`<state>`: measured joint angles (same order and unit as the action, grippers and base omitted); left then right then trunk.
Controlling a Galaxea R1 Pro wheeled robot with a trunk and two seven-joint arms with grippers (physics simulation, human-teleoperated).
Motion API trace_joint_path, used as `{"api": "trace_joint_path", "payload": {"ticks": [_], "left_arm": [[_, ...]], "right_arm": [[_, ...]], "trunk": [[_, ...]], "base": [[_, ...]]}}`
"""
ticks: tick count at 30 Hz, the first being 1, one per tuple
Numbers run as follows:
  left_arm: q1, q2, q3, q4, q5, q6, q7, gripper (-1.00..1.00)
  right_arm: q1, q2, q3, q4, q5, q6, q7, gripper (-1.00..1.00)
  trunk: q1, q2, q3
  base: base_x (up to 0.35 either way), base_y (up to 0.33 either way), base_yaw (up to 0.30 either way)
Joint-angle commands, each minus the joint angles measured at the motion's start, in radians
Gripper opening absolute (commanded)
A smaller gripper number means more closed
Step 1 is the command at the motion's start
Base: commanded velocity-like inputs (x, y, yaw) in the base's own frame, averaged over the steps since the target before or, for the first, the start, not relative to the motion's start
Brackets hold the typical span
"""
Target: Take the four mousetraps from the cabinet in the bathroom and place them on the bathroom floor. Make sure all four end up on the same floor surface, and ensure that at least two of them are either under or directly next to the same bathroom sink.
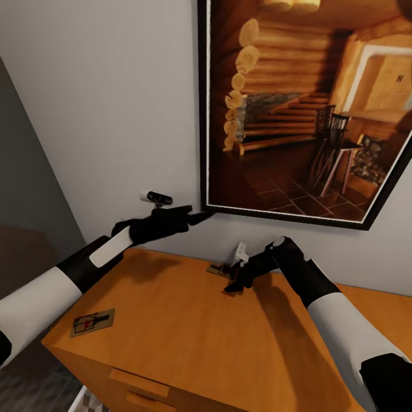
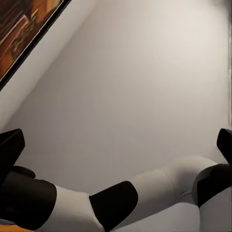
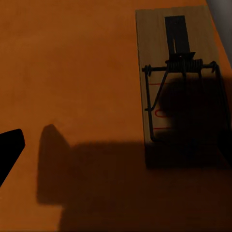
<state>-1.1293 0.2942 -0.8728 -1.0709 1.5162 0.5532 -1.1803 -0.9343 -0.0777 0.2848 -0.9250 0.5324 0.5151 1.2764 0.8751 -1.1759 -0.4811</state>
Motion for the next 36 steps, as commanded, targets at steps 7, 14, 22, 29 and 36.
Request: {"api": "trace_joint_path", "payload": {"ticks": [7, 14, 22, 29, 36], "left_arm": [[0.039, 0.002, -0.005, 0.005, 0.049, 0.01, -0.041, 1.0], [0.079, 0.001, -0.006, 0.009, 0.076, 0.008, -0.08, 1.0], [0.112, 0.0, -0.006, 0.007, 0.076, 0.008, -0.108, 1.0], [0.112, -0.001, -0.008, 0.004, 0.076, 0.007, -0.107, 1.0], [0.112, -0.001, -0.008, 0.004, 0.075, 0.007, -0.107, 1.0]], "right_arm": [[0.0, -0.003, 0.004, 0.002, 0.006, 0.022, 0.004, 1.0], [0.0, -0.005, 0.004, 0.003, 0.005, 0.026, -0.001, 1.0], [0.0, -0.008, 0.003, 0.006, 0.003, 0.027, -0.003, 1.0], [0.0, -0.013, -0.002, 0.013, 0.004, 0.028, -0.003, 1.0], [0.0, -0.023, -0.048, 0.011, 0.017, 0.027, -0.003, 1.0]], "trunk": [[0.0, -0.001, -0.001], [0.0, -0.001, -0.001], [0.0, -0.001, -0.001], [0.0, -0.001, -0.001], [0.0, -0.001, -0.001]], "base": [[0.0, 0.0, 0.0], [0.0, 0.0, 0.0], [0.0, 0.0, 0.0], [0.0, 0.0, 0.0], [0.0, 0.0, 0.0]]}}
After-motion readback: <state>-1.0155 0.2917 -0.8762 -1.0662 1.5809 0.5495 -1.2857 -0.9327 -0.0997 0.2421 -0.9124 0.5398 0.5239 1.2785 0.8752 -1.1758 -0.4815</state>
